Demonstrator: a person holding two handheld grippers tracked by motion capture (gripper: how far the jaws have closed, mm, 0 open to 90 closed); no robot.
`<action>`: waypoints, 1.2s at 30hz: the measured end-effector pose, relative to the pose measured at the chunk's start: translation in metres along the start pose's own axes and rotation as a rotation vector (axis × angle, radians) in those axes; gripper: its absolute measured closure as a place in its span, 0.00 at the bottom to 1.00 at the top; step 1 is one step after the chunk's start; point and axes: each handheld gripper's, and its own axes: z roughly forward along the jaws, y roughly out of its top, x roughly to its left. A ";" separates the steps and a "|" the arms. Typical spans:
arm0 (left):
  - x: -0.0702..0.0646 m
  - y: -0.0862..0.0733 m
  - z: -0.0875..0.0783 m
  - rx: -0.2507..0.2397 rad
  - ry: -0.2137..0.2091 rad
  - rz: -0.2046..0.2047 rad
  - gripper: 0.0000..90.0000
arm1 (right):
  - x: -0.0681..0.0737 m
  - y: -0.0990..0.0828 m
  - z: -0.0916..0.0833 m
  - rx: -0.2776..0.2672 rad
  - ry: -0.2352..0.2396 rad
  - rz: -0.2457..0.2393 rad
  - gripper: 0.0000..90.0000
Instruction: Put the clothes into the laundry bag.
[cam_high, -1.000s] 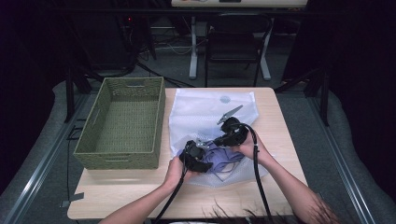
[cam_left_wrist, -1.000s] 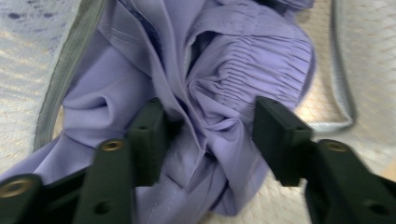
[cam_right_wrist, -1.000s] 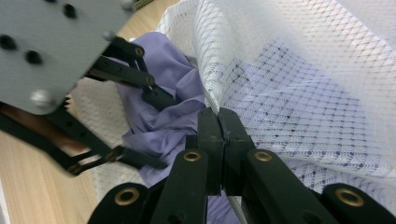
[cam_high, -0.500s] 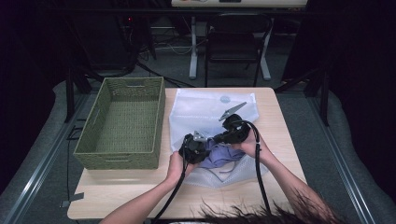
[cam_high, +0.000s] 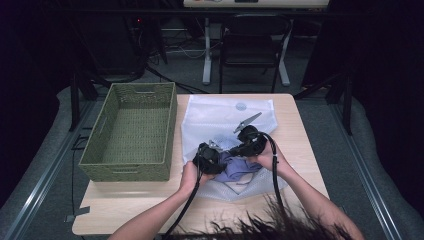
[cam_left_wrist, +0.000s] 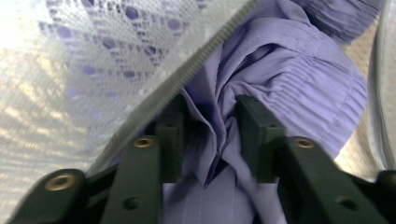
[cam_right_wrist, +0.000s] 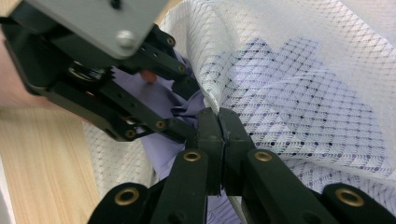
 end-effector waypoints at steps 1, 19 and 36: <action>-0.001 -0.001 -0.003 0.007 -0.004 0.002 0.55 | 0.000 0.000 0.000 -0.004 -0.005 0.001 1.00; -0.017 -0.022 -0.009 0.057 0.019 0.054 0.53 | 0.002 0.001 0.002 -0.002 0.005 0.004 1.00; -0.002 -0.005 -0.005 -0.123 0.097 -0.006 0.96 | 0.006 0.007 -0.005 -0.041 0.025 0.000 1.00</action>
